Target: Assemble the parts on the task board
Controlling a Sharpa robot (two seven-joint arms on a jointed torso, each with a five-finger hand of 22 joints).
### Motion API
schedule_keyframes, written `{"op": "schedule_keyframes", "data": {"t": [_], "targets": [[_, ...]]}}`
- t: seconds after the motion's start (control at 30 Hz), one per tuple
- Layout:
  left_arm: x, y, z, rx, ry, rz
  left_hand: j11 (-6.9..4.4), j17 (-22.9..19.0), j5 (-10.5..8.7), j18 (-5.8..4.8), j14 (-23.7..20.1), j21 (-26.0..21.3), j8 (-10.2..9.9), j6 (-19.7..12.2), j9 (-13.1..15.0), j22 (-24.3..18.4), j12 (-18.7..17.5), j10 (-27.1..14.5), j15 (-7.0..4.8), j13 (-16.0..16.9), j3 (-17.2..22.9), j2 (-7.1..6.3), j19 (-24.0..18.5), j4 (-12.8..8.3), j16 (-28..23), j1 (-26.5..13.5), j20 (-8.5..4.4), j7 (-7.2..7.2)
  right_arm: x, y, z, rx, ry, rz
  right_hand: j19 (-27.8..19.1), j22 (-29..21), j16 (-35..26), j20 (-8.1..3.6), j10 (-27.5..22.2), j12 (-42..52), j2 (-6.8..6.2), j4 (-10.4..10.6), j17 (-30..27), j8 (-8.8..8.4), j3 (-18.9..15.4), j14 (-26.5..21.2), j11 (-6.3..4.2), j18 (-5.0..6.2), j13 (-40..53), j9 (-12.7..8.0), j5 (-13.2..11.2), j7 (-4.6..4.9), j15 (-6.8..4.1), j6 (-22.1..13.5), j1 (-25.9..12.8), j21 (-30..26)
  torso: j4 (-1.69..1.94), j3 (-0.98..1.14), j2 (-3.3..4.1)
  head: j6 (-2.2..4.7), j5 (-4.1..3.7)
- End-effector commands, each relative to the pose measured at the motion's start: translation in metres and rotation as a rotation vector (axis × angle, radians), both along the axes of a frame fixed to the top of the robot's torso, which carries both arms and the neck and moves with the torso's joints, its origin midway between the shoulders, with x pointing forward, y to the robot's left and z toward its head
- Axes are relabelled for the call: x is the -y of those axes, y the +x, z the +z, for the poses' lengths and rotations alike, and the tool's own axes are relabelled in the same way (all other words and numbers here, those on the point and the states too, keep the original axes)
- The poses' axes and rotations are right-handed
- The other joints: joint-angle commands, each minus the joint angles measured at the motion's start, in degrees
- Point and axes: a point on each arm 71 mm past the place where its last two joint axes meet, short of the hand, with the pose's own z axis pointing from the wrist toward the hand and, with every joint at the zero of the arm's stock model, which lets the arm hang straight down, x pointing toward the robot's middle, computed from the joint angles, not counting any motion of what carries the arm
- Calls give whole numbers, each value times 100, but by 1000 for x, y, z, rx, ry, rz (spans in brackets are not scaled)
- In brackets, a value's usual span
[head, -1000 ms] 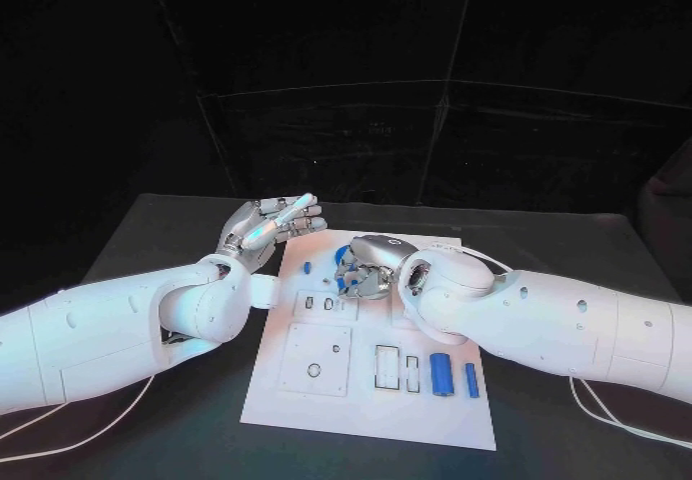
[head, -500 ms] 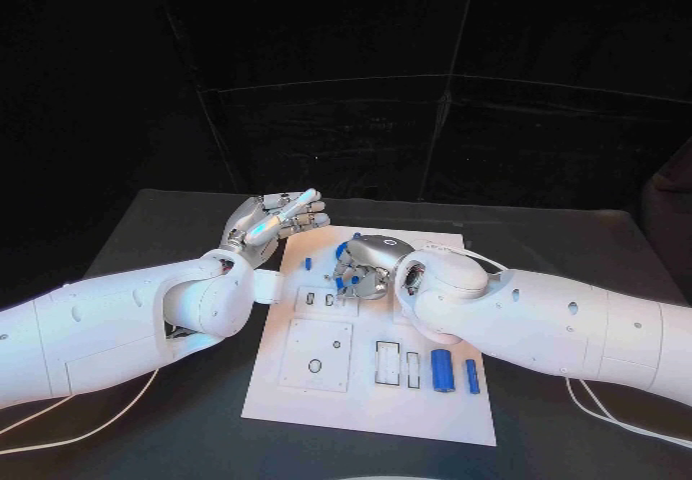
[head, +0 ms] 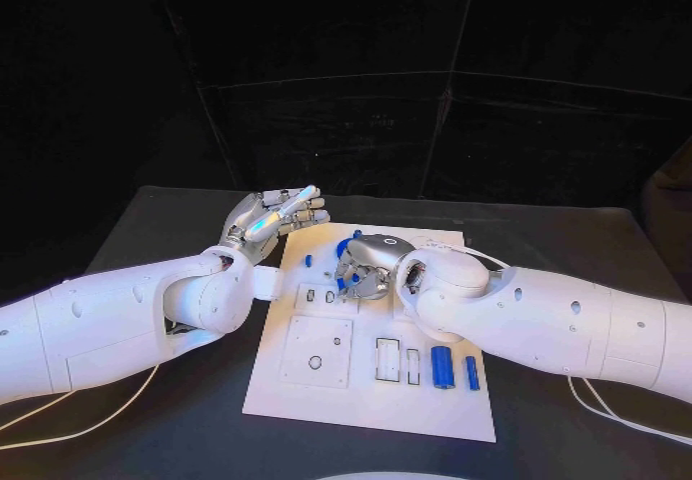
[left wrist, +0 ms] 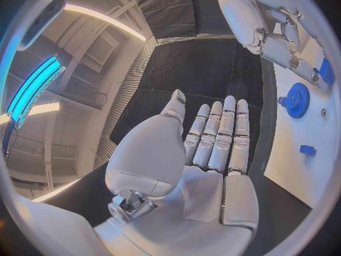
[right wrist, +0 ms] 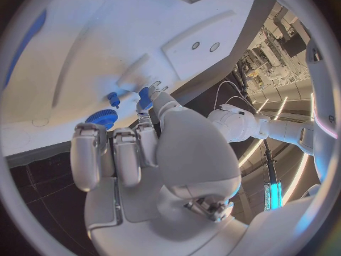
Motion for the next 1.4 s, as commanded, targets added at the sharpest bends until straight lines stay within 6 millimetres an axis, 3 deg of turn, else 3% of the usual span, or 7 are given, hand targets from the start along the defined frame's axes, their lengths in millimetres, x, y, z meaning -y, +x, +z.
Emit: {"op": "schedule_keyframes", "data": {"t": [0.03,1.4], "targets": [[1,0,2,7,-9,-11,-9,6,6,39,42,32,-12,49,2,-8,-22,31,-6,1,-5,38,31,-25,-23,18,7,39,0,-1,-1,-3,-23,14,84,309,14,-8,-20,-43,-14,-5,1507,11,36,596,5,-38,457,5,15,33,-4,2,-53,18,-3,2,2,-6,5],[0,0,2,6,-8,-9,-10,6,6,38,46,31,-12,52,2,-10,-23,36,-7,1,1,44,35,-38,-26,27,5,38,-2,-6,-11,-42,-79,32,71,285,14,1,-85,-119,-171,2,1507,-20,23,596,18,-33,378,1,26,47,6,-40,-213,8,2,1,3,-57,-6]]}}
